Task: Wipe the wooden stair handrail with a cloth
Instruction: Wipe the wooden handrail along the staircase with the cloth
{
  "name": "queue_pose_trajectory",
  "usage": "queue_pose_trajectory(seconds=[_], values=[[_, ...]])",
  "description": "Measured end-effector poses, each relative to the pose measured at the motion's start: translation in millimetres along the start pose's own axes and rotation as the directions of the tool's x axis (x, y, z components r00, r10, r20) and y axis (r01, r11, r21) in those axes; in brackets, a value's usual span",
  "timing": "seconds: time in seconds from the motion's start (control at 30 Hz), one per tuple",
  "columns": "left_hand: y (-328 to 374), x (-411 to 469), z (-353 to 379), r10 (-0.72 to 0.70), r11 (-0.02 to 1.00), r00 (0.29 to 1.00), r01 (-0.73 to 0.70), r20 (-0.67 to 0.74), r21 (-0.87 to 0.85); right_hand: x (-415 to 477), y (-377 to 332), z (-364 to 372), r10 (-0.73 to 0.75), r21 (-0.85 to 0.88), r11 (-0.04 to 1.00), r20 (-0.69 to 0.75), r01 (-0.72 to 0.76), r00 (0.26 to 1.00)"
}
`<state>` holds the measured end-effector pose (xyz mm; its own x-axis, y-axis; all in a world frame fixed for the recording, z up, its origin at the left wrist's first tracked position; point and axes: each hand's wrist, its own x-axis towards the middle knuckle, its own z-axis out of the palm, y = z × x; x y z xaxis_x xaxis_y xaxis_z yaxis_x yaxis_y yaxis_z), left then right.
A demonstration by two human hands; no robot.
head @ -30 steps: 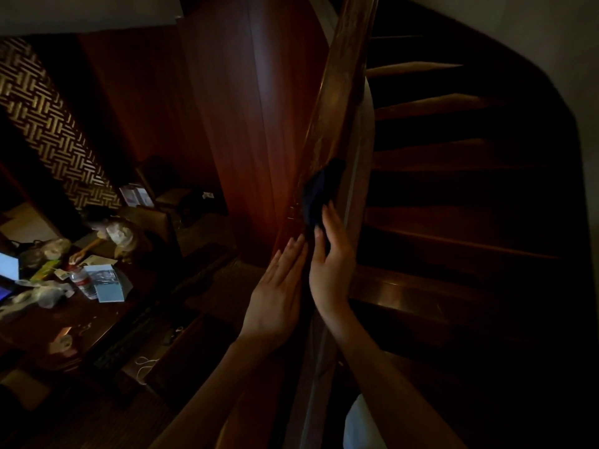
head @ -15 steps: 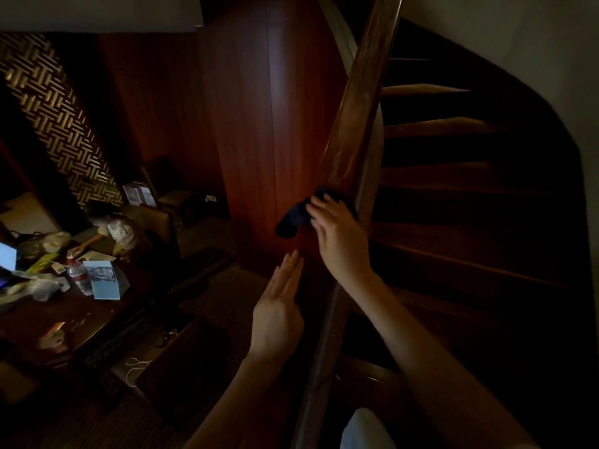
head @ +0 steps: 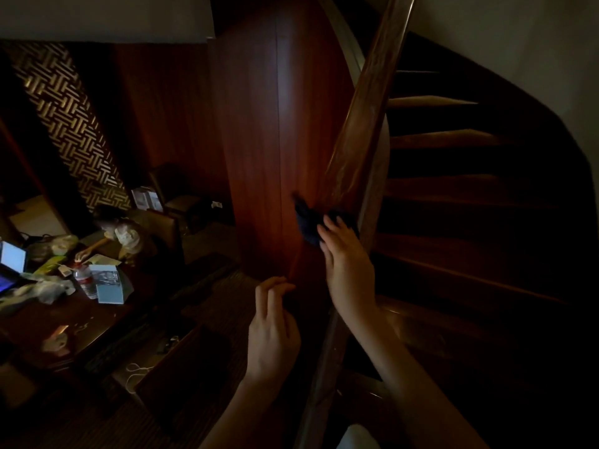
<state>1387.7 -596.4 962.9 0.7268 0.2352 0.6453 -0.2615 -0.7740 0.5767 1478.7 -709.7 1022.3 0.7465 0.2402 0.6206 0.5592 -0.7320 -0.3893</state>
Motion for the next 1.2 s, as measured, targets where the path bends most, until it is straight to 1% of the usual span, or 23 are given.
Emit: queue_pose_trajectory(seconds=[0.03, 0.07, 0.13, 0.17, 0.2, 0.23, 0.27, 0.33, 0.4, 0.43, 0.5, 0.6, 0.73, 0.83, 0.9, 0.93, 0.97, 1.0, 1.03, 1.07, 1.1, 1.13, 1.2], values=[[-1, 0, 0, 0.004, 1.000, 1.000, -0.004, -0.012, -0.013, -19, -5, 2, 0.005, 0.034, 0.999, -0.037, -0.004, 0.999], [-1, 0, 0, 0.011, 1.000, 0.999, -0.012, -0.030, -0.020, -40, -13, 5, -0.035, 0.059, 0.998, -0.032, 0.036, 0.999], [-2, 1, 0, 0.008, 1.000, 0.998, -0.010, -0.068, -0.029, -61, -22, 11, -0.199, 0.057, 0.979, 0.060, 0.196, 0.978], [-3, 0, 0, -0.004, 0.999, 0.997, 0.001, -0.079, -0.032, -53, -21, 11, -0.260, 0.080, 0.965, 0.118, 0.252, 0.958], [-3, -1, 0, -0.011, 1.000, 0.997, 0.008, -0.077, -0.028, -37, -18, 10, -0.275, 0.103, 0.960, 0.166, 0.261, 0.947], [-4, -1, 0, -0.009, 1.000, 0.998, 0.008, -0.062, -0.013, -20, -14, 10, -0.259, 0.114, 0.964, 0.198, 0.240, 0.945], [-4, -2, 0, -0.005, 1.000, 0.999, 0.006, -0.043, 0.008, -2, -9, 8, -0.214, 0.100, 0.975, 0.192, 0.198, 0.958], [-5, -3, 0, -0.006, 0.999, 1.000, 0.007, -0.014, 0.038, 16, -2, 4, -0.042, 0.059, 0.998, 0.079, 0.037, 0.996], [-5, -2, 0, 0.004, 0.998, 1.000, -0.005, 0.008, 0.057, 2, -5, 6, 0.119, 0.072, 0.991, -0.031, -0.116, 0.992], [-4, -1, 0, 0.017, 0.998, 1.000, -0.018, 0.016, 0.068, -15, -10, 9, 0.164, 0.094, 0.983, -0.068, -0.158, 0.984], [-3, 0, -1, 0.034, 0.996, 0.999, -0.036, 0.022, 0.087, -55, -19, 13, 0.168, 0.144, 0.978, -0.091, -0.154, 0.982], [1, 1, -1, 0.058, 0.987, 0.998, -0.061, 0.021, 0.152, -89, -19, 8, 0.136, 0.202, 0.971, -0.046, -0.124, 0.990], [6, -1, -2, 0.090, 0.977, 0.996, -0.094, 0.027, 0.191, -85, -13, -13, 0.163, 0.130, 0.979, -0.024, -0.159, 0.986], [6, 2, -2, 0.122, 0.974, 0.990, -0.133, 0.073, 0.185, -85, -6, -19, 0.111, 0.118, 0.987, -0.009, -0.109, 0.994], [7, 4, -2, 0.162, 0.972, 0.981, -0.178, 0.108, 0.157, -87, 5, -22, 0.087, 0.192, 0.979, -0.056, -0.075, 0.995], [9, 6, -1, 0.187, 0.969, 0.974, -0.204, 0.128, 0.138, -87, 12, -24, 0.105, 0.259, 0.962, -0.073, -0.083, 0.992], [11, 9, -1, 0.217, 0.964, 0.964, -0.237, 0.156, 0.124, -86, 19, -26, 0.170, 0.371, 0.919, -0.062, -0.135, 0.984], [13, 14, 1, 0.249, 0.955, 0.950, -0.273, 0.188, 0.114, -84, 24, -30, 0.262, 0.537, 0.815, -0.009, -0.217, 0.965], [15, 20, 2, 0.276, 0.947, 0.937, -0.303, 0.214, 0.106, -81, 29, -36, 0.343, 0.700, 0.651, 0.073, -0.293, 0.937], [18, 28, 5, 0.285, 0.945, 0.931, -0.313, 0.229, 0.093, -76, 34, -42, 0.396, 0.815, 0.473, 0.144, -0.336, 0.907], [21, 37, 9, 0.276, 0.949, 0.932, -0.303, 0.235, 0.085, -70, 42, -45, 0.445, 0.874, 0.325, 0.194, -0.360, 0.874], [25, 48, 14, 0.259, 0.955, 0.937, -0.284, 0.236, 0.083, -63, 51, -49, 0.491, 0.901, 0.211, 0.237, -0.379, 0.838], [33, 70, 23, 0.218, 0.965, 0.950, -0.244, 0.226, 0.096, -46, 73, -51, 0.559, 0.909, 0.044, 0.321, -0.415, 0.764]])
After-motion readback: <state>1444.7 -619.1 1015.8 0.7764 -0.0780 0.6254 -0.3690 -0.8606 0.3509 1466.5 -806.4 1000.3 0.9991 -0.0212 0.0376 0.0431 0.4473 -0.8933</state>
